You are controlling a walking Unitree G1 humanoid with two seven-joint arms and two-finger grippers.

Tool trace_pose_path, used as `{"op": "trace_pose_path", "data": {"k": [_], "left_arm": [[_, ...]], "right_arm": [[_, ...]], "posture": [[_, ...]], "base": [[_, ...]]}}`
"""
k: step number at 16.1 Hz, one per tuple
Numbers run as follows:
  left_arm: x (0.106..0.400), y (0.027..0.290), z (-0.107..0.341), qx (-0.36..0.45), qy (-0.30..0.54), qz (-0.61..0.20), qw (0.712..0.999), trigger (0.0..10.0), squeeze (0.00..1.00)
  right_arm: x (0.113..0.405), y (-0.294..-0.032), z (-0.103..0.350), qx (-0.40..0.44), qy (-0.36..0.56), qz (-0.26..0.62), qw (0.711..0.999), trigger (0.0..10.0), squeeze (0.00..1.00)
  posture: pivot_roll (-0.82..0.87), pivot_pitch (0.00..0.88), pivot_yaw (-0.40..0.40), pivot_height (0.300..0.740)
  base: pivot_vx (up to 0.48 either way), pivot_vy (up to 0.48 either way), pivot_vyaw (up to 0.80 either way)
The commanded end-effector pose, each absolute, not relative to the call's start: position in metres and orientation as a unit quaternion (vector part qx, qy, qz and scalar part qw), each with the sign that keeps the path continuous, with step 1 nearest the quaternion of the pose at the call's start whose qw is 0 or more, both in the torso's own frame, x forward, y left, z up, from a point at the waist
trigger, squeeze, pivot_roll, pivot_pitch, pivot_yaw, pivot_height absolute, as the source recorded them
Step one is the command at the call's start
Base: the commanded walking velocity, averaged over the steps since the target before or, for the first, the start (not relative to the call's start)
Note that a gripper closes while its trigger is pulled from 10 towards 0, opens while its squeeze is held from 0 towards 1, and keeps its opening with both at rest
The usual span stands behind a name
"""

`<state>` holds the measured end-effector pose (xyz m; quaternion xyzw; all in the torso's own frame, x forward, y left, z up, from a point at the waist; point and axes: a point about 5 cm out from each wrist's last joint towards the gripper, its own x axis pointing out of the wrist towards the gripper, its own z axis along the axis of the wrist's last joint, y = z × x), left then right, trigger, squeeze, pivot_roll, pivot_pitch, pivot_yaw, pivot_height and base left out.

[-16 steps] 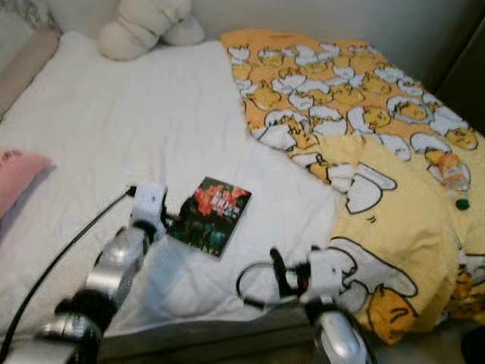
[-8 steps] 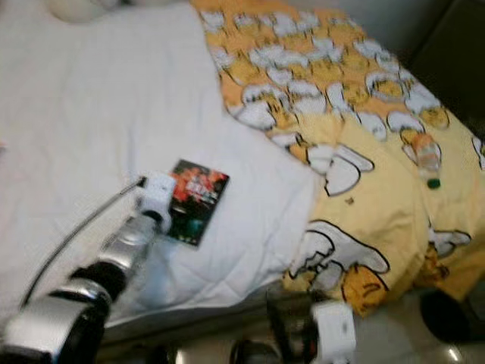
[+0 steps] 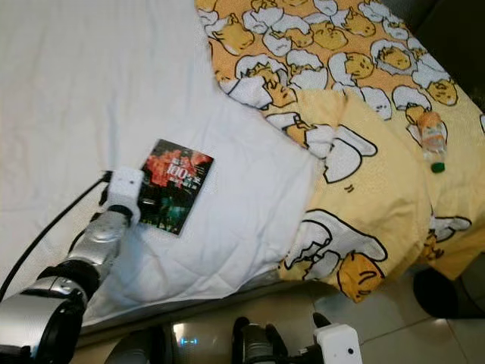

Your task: Clean up the room

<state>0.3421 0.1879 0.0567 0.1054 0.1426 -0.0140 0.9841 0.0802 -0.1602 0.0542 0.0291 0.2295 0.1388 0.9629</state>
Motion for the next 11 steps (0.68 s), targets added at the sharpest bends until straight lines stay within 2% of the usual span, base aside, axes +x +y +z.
{"op": "trace_pose_path", "data": {"k": [1,5,7,8,9,10,11], "left_arm": [[0.321,0.192,0.026,0.081,0.218,-0.022,0.972,10.0,0.00],[0.300,0.180,-0.001,-0.089,0.312,-0.079,0.943,10.0,0.00],[0.297,0.179,-0.003,-0.140,0.322,-0.096,0.931,10.0,0.00],[0.297,0.180,-0.002,-0.128,0.324,-0.108,0.931,10.0,0.00],[0.295,0.183,-0.004,-0.105,0.337,-0.118,0.928,6.4,0.00],[0.293,0.183,-0.005,-0.104,0.345,-0.123,0.925,0.0,0.00],[0.292,0.182,-0.006,-0.110,0.351,-0.124,0.922,0.0,0.00]], "right_arm": [[0.077,-0.162,0.052,0.034,0.241,0.138,0.960,10.0,0.00],[0.078,-0.164,0.048,0.032,0.256,0.145,0.955,10.0,0.00],[0.081,-0.164,0.047,0.030,0.257,0.146,0.955,10.0,0.00],[0.082,-0.165,0.047,0.029,0.257,0.146,0.955,10.0,0.00],[0.084,-0.166,0.046,0.028,0.257,0.146,0.955,10.0,0.00],[0.084,-0.166,0.046,0.027,0.258,0.148,0.954,10.0,0.00],[0.086,-0.165,0.045,0.027,0.257,0.151,0.954,10.0,0.00]], "posture": [[-0.18,0.251,-0.111,0.740],[-0.16,0.246,-0.111,0.740],[-0.16,0.243,-0.107,0.740],[-0.16,0.242,-0.108,0.740],[-0.15,0.241,-0.108,0.740],[-0.15,0.240,-0.109,0.740],[-0.15,0.240,-0.108,0.740]], "base": [[0.000,0.000,0.00],[0.000,0.000,0.00],[0.000,0.000,0.00],[0.000,0.000,0.00],[0.000,0.000,0.00],[0.000,0.000,0.00],[0.000,0.000,0.00]]}}
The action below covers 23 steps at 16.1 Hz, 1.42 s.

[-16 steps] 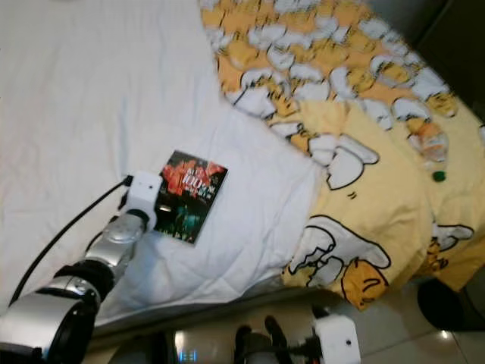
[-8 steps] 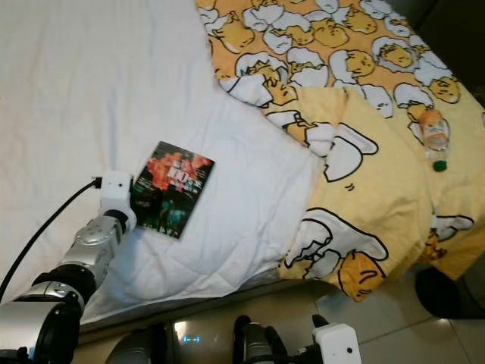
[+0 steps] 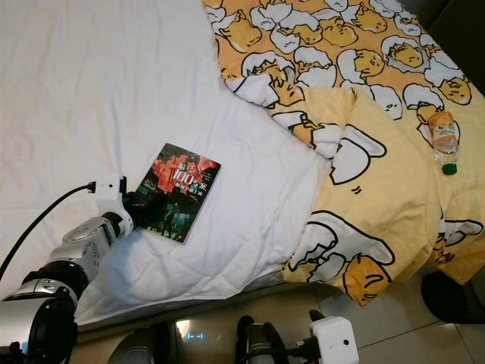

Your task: Clean up the room

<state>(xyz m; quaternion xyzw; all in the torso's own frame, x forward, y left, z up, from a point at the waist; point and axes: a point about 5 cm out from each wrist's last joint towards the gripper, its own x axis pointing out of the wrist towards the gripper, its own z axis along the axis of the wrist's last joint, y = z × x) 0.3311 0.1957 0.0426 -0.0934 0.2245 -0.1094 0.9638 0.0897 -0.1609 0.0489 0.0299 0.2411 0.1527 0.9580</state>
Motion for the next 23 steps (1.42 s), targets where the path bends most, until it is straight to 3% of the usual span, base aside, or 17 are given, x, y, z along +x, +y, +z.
{"op": "trace_pose_path", "data": {"k": [1,8,13,16,20,23], "left_arm": [[0.291,0.180,-0.007,-0.123,0.356,-0.130,0.917,0.0,0.00],[0.292,0.172,-0.006,-0.126,0.352,-0.151,0.915,0.0,0.00],[0.280,0.178,-0.016,-0.065,0.354,-0.163,0.919,0.0,0.00],[0.268,0.168,-0.026,-0.076,0.364,-0.177,0.911,0.0,0.00],[0.285,0.161,-0.009,-0.096,0.288,-0.182,0.935,0.0,0.00],[0.292,0.168,0.008,-0.056,0.208,-0.183,0.959,0.0,0.00]], "right_arm": [[0.089,-0.165,0.045,0.028,0.256,0.153,0.954,10.0,0.00],[0.097,-0.166,0.042,0.033,0.254,0.149,0.955,10.0,0.00],[0.103,-0.165,0.034,0.030,0.258,0.160,0.952,10.0,0.00],[0.112,-0.165,0.029,0.025,0.256,0.168,0.952,10.0,0.00],[0.126,-0.167,0.028,0.020,0.241,0.164,0.956,10.0,0.00],[0.137,-0.167,0.022,0.017,0.233,0.162,0.959,10.0,0.00]], "posture": [[-0.15,0.239,-0.109,0.740],[-0.14,0.231,-0.099,0.740],[-0.11,0.181,-0.094,0.740],[-0.09,0.139,-0.101,0.740],[-0.08,0.104,-0.085,0.740],[-0.05,0.067,-0.072,0.740]], "base": [[0.000,0.000,0.00],[0.000,0.000,0.00],[0.000,0.000,0.00],[0.000,0.000,0.00],[0.000,0.000,0.00],[0.000,0.000,0.00]]}}
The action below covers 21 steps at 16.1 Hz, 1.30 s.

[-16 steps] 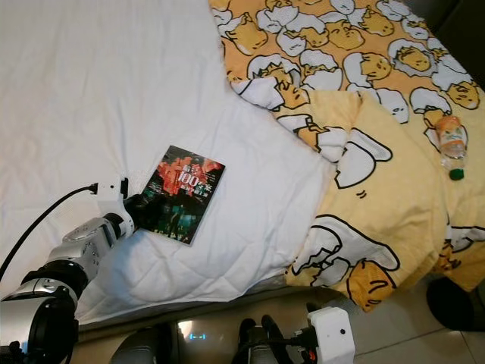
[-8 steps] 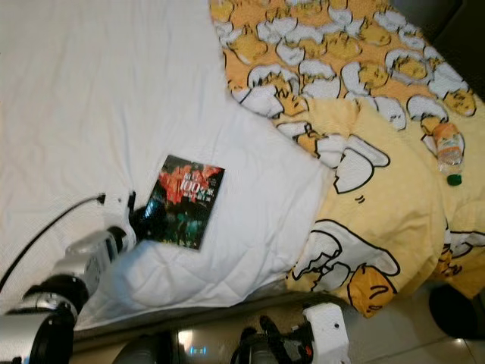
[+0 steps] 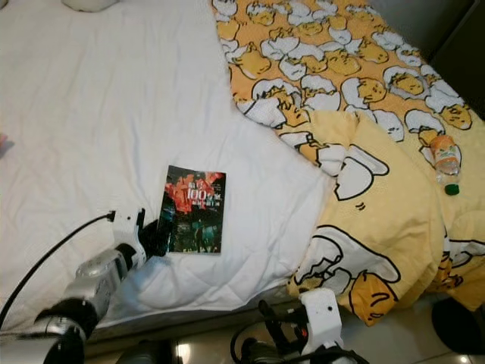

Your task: Clean up the room

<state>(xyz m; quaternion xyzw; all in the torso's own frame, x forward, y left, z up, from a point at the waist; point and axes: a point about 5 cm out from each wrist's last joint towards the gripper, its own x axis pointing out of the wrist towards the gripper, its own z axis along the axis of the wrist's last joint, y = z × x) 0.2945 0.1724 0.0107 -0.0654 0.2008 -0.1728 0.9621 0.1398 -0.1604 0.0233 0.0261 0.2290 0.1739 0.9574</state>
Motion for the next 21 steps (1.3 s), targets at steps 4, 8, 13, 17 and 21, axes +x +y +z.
{"op": "trace_pose_path", "data": {"k": [4,8,13,17,21], "left_arm": [[0.306,0.158,0.034,-0.124,0.136,-0.186,0.965,0.0,0.00],[0.320,0.155,0.074,-0.157,0.067,-0.183,0.968,0.0,0.00],[0.325,0.180,0.116,-0.092,-0.038,-0.108,0.989,0.0,0.00],[0.328,0.161,0.107,-0.037,0.008,-0.095,0.995,10.0,0.00],[0.333,0.132,0.106,0.003,0.005,-0.127,0.992,10.0,0.00]], "right_arm": [[0.183,-0.164,0.029,0.068,0.183,0.122,0.973,10.0,0.00],[0.230,-0.159,0.053,0.090,0.113,0.109,0.984,10.0,0.00],[0.270,-0.167,0.064,0.106,0.063,0.065,0.990,10.0,0.00],[0.273,-0.174,0.059,0.085,0.052,0.018,0.995,10.0,0.00],[0.274,-0.167,0.064,0.042,0.025,0.007,0.999,10.0,0.00]], "posture": [[0.01,0.000,-0.034,0.740],[0.06,0.000,-0.009,0.740],[0.11,0.000,0.005,0.740],[0.09,0.000,-0.017,0.740],[0.04,0.000,0.006,0.740]], "base": [[0.000,0.000,0.00],[0.000,0.000,0.00],[0.000,0.000,0.00],[0.000,0.000,0.00],[0.000,0.358,0.52]]}}
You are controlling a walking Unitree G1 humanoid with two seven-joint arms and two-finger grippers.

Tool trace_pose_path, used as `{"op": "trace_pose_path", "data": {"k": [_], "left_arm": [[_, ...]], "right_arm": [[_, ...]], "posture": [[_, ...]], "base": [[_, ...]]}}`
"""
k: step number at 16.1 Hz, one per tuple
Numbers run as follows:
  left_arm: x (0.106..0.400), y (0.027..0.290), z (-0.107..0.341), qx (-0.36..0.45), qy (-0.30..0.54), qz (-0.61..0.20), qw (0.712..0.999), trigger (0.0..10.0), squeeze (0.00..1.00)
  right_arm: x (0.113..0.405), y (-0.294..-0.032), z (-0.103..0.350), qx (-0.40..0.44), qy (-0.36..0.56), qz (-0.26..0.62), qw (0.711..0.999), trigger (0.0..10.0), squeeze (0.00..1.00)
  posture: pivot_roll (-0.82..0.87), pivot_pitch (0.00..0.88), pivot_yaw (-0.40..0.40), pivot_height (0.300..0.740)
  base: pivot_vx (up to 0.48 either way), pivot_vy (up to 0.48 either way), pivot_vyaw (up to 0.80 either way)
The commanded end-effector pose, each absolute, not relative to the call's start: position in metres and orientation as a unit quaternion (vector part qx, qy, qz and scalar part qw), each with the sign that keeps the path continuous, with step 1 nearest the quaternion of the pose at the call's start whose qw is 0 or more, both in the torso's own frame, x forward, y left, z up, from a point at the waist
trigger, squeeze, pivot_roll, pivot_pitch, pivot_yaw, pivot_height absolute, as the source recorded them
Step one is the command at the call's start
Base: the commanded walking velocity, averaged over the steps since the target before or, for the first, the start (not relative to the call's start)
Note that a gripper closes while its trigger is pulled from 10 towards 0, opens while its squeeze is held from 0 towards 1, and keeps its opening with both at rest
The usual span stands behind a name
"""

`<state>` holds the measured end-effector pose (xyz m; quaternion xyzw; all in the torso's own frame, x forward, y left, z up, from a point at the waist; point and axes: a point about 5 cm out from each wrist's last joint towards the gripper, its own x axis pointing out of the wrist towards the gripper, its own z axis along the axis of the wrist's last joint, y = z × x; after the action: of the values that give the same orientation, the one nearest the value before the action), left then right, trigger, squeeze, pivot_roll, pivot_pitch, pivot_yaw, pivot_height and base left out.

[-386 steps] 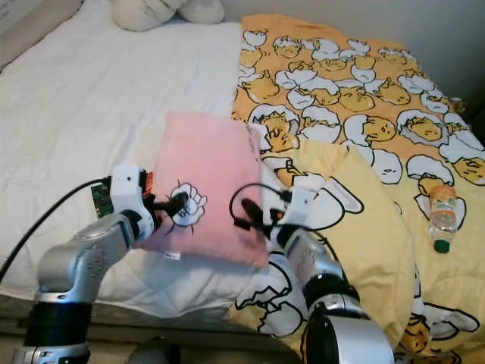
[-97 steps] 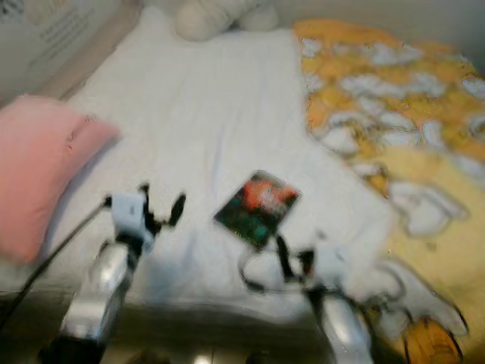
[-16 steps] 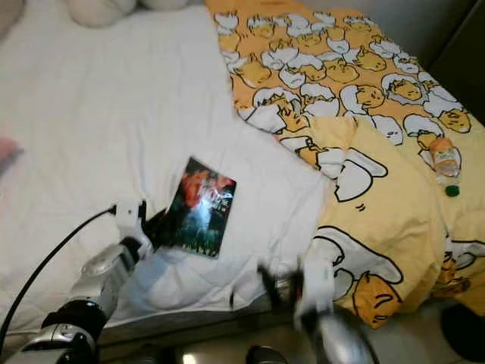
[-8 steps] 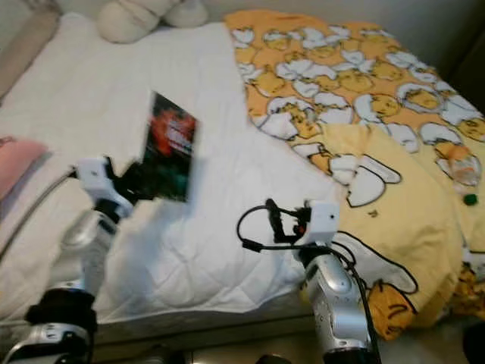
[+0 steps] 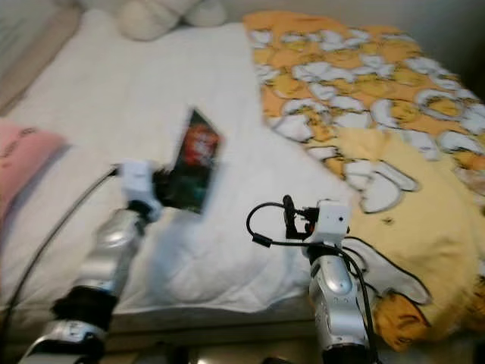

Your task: Clean up the room

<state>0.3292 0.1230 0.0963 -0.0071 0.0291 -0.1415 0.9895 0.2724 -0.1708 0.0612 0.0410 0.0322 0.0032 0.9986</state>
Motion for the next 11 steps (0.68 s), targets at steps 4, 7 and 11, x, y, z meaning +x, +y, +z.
{"op": "trace_pose_path", "data": {"k": [4,7,11], "left_arm": [[0.337,0.131,0.100,0.018,0.022,-0.107,0.994,10.0,0.00],[0.340,0.124,0.101,0.032,0.019,-0.125,0.991,10.0,0.00],[0.354,0.118,0.114,0.039,0.009,-0.179,0.983,10.0,0.00]], "right_arm": [[0.276,-0.169,0.065,0.039,0.015,-0.002,0.999,10.0,0.00],[0.274,-0.174,0.062,0.033,0.019,-0.011,0.999,10.0,0.00],[0.268,-0.166,0.057,0.032,0.021,-0.008,0.999,10.0,0.00]], "posture": [[0.00,0.000,0.043,0.740],[-0.02,0.000,0.059,0.740],[-0.03,0.000,0.071,0.740]], "base": [[0.000,0.479,0.67],[0.000,0.480,0.64],[0.000,0.240,0.00]]}}
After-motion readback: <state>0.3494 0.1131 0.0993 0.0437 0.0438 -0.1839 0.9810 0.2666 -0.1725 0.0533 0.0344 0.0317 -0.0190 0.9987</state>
